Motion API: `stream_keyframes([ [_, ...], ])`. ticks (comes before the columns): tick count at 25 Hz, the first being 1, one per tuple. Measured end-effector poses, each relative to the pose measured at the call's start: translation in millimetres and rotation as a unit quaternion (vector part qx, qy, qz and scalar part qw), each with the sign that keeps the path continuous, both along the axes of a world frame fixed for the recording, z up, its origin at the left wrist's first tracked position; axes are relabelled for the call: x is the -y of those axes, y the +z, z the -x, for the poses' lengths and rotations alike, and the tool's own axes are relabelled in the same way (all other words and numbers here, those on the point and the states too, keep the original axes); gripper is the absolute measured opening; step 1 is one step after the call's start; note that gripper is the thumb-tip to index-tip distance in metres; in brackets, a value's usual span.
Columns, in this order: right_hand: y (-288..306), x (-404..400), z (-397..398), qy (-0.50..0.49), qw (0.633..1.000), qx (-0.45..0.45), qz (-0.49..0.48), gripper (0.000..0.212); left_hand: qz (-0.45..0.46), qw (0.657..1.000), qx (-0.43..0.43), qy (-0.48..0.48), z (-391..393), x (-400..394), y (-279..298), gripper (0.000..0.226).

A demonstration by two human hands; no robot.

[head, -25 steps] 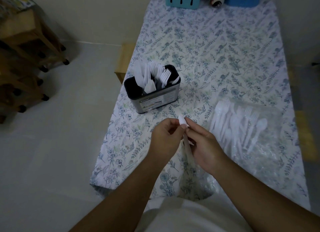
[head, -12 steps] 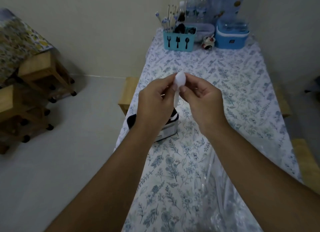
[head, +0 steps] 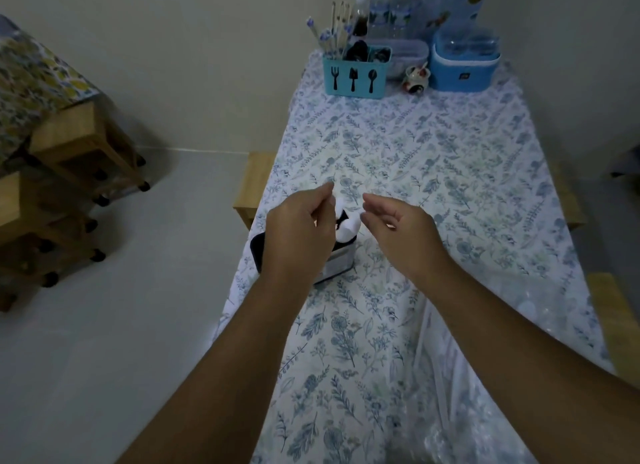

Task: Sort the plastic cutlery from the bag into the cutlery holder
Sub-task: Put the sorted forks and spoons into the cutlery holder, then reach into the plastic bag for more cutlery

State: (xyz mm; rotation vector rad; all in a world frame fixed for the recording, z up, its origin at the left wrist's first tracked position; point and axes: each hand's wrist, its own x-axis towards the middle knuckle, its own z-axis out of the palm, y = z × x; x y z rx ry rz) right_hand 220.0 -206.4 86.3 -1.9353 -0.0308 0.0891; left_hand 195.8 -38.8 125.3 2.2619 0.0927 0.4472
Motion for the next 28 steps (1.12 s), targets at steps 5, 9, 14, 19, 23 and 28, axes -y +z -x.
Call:
stream_keyframes([
  [5,-54.5,67.8,91.0,0.007,0.992,-0.048,0.119,0.019,-0.007,0.977,-0.07,-0.202,94.8,51.0,-71.6,0.021],
  [9,-106.4,117.1,188.0,-0.007,0.962,-0.081,0.262,0.013,-0.1,0.883,-0.138,-0.438,167.6,94.7,-163.1,0.027],
  [14,-129.7,148.3,260.8,0.015,0.94,-0.082,0.33,0.028,-0.304,0.849,-0.107,-0.42,172.6,84.1,-197.4,0.061],
  [19,-137.1,146.2,284.0,0.05,0.94,-0.065,0.33,0.034,-0.223,0.887,-0.095,-0.394,174.6,81.2,-181.9,0.059],
  [23,-142.8,131.0,287.6,0.076,0.94,-0.051,0.329,0.043,-0.347,0.803,-0.067,-0.481,212.5,58.3,-201.8,0.053],
  [28,-137.7,105.2,261.0,0.09,0.939,-0.045,0.33,0.04,-0.343,0.872,-0.196,-0.29,216.6,58.8,-191.9,0.062],
])
